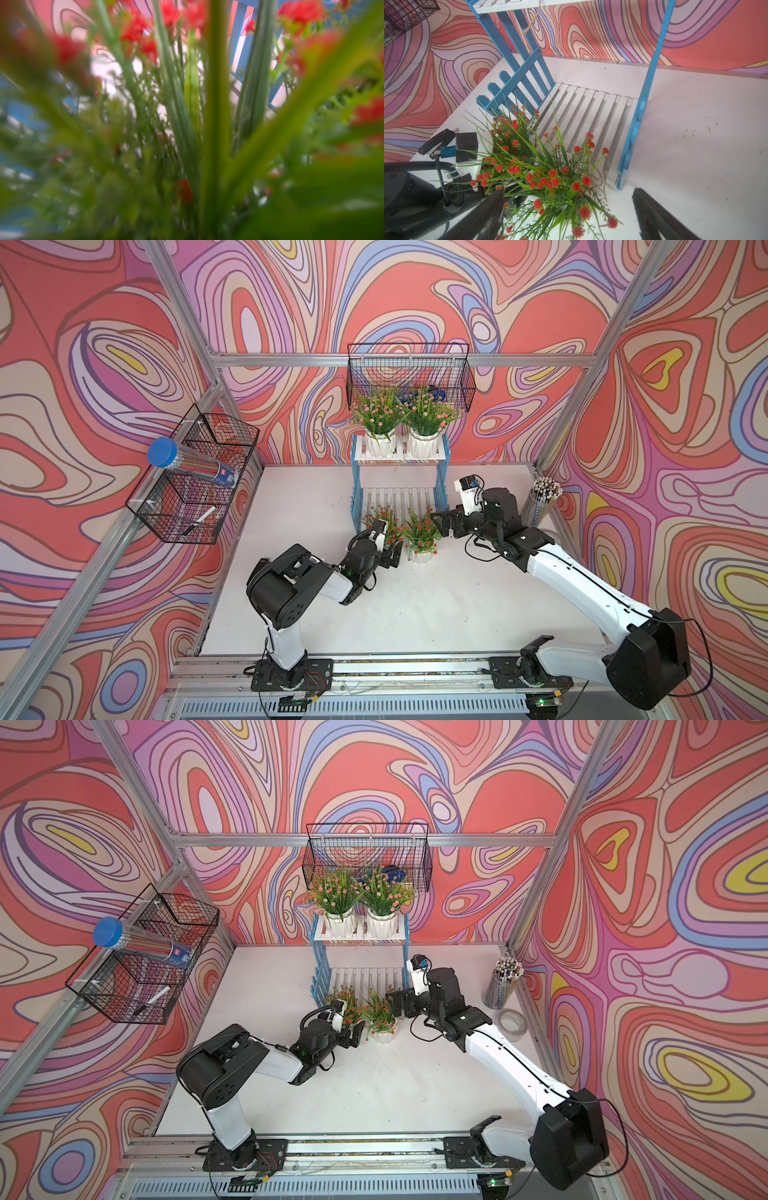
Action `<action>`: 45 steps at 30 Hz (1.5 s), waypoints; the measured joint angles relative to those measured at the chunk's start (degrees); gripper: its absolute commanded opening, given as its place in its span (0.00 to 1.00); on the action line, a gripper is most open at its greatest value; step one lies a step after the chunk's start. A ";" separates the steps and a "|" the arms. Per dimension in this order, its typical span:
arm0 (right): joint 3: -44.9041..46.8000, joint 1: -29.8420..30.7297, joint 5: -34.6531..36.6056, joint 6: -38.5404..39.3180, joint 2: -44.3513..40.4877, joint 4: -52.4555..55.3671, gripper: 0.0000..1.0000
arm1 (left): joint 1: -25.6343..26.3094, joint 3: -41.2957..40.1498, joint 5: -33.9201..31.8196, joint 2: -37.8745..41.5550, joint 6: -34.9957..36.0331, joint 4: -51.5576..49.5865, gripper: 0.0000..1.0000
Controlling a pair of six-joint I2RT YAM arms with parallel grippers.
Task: Place the baby's breath potted plants on the rack by color
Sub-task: Pick up the baby's breath potted plant from the center of the board.
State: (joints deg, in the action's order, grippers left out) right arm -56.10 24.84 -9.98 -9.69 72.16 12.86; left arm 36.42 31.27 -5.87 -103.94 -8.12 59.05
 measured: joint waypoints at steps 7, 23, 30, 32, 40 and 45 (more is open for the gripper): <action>0.00 0.00 0.13 0.07 0.00 1.20 0.98 | -1.36 0.59 3.10 -3.28 0.44 2.43 0.95; 0.00 -0.02 0.09 0.04 0.00 1.38 0.98 | -1.90 0.63 4.31 -0.48 0.61 -2.47 0.61; 0.00 0.00 0.11 0.46 -0.55 1.92 0.98 | -1.92 2.73 2.89 5.25 -1.49 -12.72 0.60; 0.00 -0.02 0.11 0.46 -0.87 1.92 0.98 | -1.92 4.48 1.97 6.19 -2.25 -14.88 0.60; 0.00 0.00 0.07 0.44 -1.90 1.90 0.98 | -1.92 14.62 -4.20 4.85 -3.98 -21.27 0.60; 0.00 0.00 0.04 0.44 -2.89 1.88 0.98 | -1.99 21.57 -8.09 0.55 -4.20 -24.68 0.61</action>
State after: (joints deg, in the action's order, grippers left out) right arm -56.10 24.84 -9.93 -9.26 69.28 14.74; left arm 34.44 52.84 -13.96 -103.39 -12.32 34.37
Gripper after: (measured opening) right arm 0.983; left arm 0.926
